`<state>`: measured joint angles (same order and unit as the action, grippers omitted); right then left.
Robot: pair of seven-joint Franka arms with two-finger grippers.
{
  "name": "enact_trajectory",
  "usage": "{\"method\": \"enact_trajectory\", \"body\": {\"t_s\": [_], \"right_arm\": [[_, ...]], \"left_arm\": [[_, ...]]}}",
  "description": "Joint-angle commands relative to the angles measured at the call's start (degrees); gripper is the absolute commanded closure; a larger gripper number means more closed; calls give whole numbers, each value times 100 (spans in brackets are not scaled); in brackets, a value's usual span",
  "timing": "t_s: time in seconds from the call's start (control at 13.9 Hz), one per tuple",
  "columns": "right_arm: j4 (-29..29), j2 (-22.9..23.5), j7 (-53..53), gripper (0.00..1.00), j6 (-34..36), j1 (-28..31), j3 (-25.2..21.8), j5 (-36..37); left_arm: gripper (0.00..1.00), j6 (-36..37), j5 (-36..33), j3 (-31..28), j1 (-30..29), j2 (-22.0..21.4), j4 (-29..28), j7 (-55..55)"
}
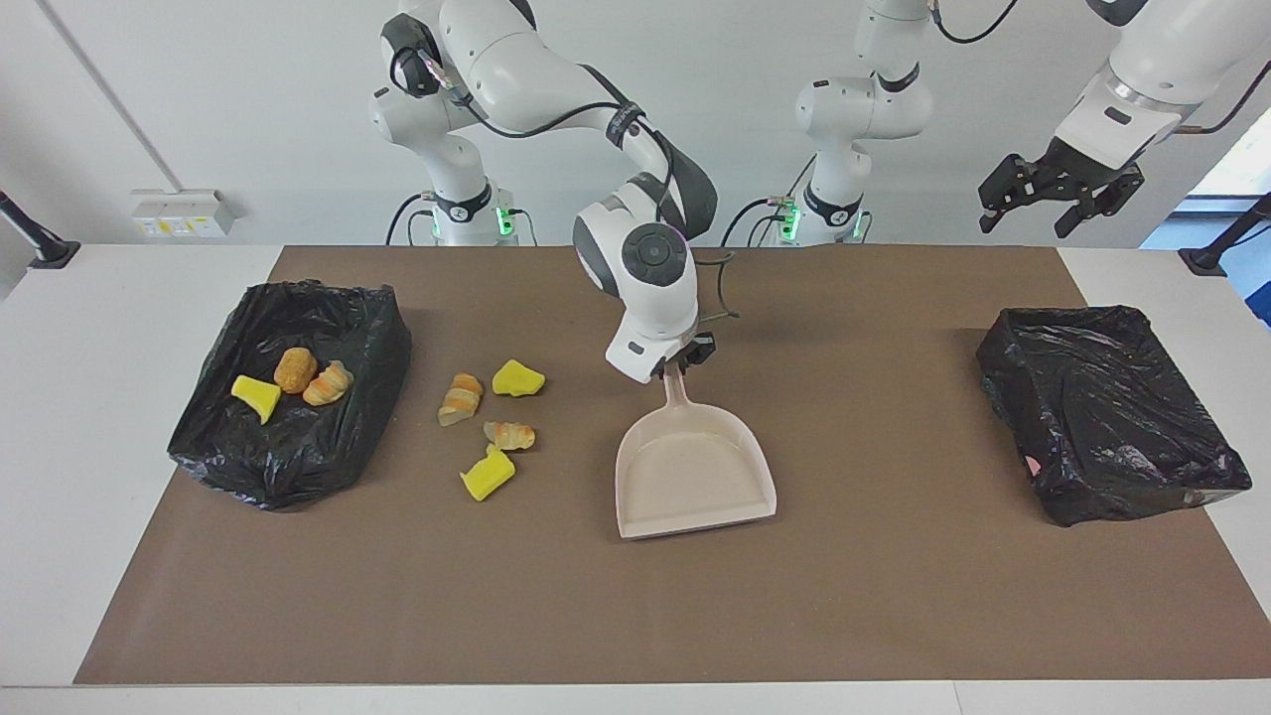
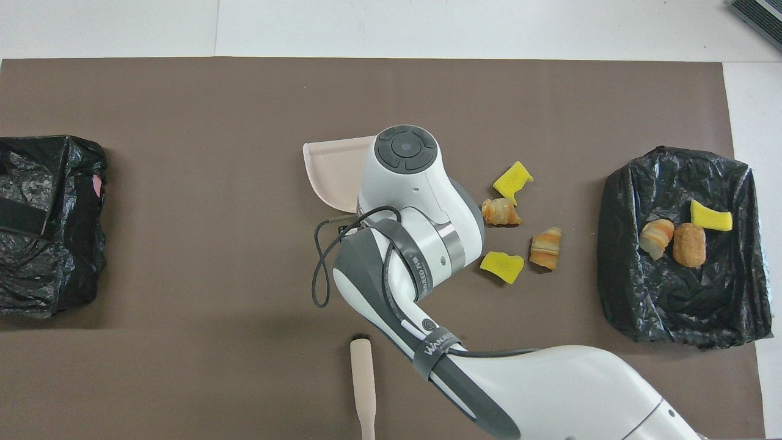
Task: Sweep and dump trash in bin
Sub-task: 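Lower the dustpan onto the mat and release it with the right gripper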
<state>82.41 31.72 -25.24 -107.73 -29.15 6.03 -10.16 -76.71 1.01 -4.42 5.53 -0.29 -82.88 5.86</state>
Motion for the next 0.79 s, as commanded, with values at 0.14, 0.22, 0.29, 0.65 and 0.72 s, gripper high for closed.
{"method": "enact_trajectory", "body": {"t_s": [0.14,0.22,0.29,0.65,0.72], "right_arm": [[-190,309,-271,100,-354,-161,13,-109],[-190,309,-263,100,-354,-161,13,-109],[-190,309,-262,100,-354,-161,13,-109],[-190,221,-175,0,-293,-135,13,-30],[-190,169,-183,0,-258,-144,13,-22]], "left_arm": [[0,-10,-83,64,-34,-77,-62,-15],[0,-10,-83,64,1,-77,-62,-6],[0,-10,-83,64,1,-77,-62,-15],[0,34,-83,108,19,-94,-62,-24],[0,25,-83,116,45,-85,-62,-32]]}}
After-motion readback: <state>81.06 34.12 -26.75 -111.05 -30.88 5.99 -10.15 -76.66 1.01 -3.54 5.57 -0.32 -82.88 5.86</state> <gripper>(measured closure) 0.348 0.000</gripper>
